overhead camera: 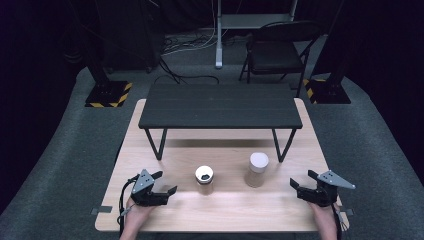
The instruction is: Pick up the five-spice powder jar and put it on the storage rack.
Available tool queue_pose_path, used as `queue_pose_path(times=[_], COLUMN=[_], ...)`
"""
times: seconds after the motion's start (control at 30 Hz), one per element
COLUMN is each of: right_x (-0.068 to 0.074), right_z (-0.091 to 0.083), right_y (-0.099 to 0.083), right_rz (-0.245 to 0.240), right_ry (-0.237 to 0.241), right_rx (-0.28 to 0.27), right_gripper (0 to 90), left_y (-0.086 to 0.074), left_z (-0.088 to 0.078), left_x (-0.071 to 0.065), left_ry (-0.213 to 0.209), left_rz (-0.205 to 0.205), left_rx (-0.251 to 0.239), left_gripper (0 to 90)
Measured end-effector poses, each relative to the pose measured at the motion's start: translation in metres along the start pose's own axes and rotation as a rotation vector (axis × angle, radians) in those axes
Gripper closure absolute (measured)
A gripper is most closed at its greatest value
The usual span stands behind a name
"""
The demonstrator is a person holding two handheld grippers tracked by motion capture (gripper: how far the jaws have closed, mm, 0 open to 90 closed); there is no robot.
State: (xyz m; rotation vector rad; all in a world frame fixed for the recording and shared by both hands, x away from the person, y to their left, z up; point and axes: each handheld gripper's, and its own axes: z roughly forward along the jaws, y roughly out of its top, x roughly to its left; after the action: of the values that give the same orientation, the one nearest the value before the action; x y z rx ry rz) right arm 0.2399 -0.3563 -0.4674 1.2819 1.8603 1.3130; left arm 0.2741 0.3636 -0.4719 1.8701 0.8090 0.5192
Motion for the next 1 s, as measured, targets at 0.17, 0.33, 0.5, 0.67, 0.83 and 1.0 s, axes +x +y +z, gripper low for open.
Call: queue_pose_path(times=[0.17,0.33,0.5,0.67,0.83,1.0], right_x=[-0.0003,-0.0007,-0.0004,-0.0004,-0.0014,-0.0011], right_z=[0.0008,0.001,0.0015,0.0008,0.0003,0.0011], right_y=[0.0003,0.0001,0.0002,-0.0002,-0.0006,0.0], right_rz=[-0.001,0.002,0.002,0.006,0.009,0.006], right_ry=[0.002,0.0,0.002,-0.001,-0.003,0.002], right_rx=[0.004,0.006,0.009,0.006,0.005,0.009], right_gripper=[12.4,12.4,12.3,12.3,12.3,12.3], left_y=[-0.0001,-0.0008,-0.0004,-0.0003,0.0001,0.0001], left_z=[-0.0001,-0.0006,-0.0005,-0.0004,-0.0002,-0.0003], left_x=[0.0002,-0.0004,-0.0005,0.0001,-0.0006,-0.0006], left_ry=[0.001,0.005,0.005,0.0,0.006,0.006], left_rz=[-0.003,-0.008,-0.002,0.0,0.005,0.005], left_rx=[0.0,-0.004,-0.002,-0.001,0.001,0.001], left_gripper=[15.6,15.4,15.2,14.9,14.2,14.0])
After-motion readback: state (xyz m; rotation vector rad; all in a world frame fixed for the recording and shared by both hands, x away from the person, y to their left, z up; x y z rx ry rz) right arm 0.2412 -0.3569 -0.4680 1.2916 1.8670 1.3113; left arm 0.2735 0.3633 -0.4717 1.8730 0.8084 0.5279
